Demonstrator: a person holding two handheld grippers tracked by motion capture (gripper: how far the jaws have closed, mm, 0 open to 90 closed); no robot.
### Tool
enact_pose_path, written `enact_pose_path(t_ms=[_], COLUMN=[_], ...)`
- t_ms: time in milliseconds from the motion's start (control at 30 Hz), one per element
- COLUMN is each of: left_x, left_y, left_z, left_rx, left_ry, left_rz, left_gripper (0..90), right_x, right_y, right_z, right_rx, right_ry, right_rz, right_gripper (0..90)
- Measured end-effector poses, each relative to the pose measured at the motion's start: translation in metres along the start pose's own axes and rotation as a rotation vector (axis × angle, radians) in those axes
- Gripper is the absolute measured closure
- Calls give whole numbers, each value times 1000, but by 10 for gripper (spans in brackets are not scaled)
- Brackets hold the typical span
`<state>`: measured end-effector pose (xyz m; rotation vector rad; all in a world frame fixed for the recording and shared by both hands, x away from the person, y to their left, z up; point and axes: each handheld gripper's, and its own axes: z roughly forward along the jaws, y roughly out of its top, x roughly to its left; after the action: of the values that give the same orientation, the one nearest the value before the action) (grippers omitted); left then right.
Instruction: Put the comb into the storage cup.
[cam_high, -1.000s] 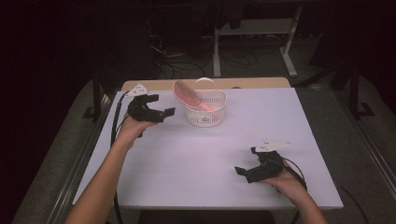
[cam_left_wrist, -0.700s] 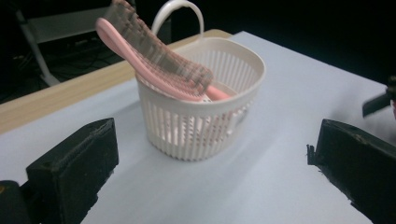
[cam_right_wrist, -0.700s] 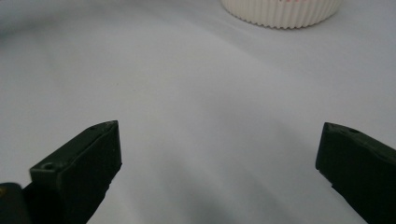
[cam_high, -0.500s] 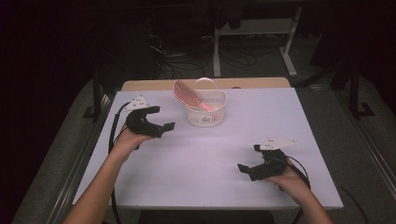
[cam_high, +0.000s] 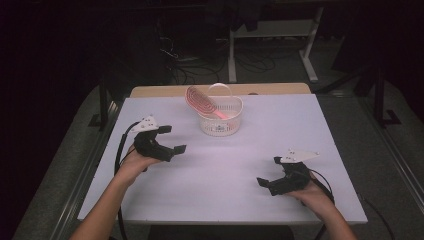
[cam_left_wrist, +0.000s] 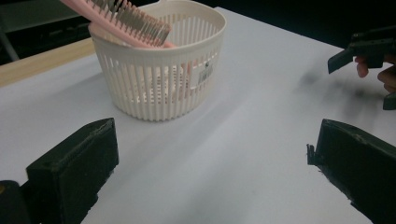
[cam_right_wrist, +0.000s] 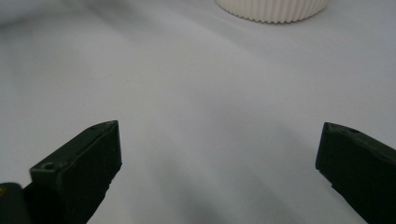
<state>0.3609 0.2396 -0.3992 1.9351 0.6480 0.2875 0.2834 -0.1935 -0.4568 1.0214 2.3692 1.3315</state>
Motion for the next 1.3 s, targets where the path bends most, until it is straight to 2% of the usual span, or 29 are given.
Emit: enact_pose_path(t_ms=[600, 900, 1300], left_x=[-11, -19, -21], left_y=[-36, -54, -69], left_z=[-19, -26, -33], left_rx=[1, 34, 39], left_ry=[-17, -16, -26], left_rz=[-2, 20, -13], left_gripper=[2, 2, 2], right_x=[2, 2, 2], right_y=[-1, -1, -1], right_z=[1, 0, 1], right_rx=[9, 9, 14], right_ry=[-2, -7, -12], right_rz=[-10, -12, -14], right_gripper=[0, 0, 0])
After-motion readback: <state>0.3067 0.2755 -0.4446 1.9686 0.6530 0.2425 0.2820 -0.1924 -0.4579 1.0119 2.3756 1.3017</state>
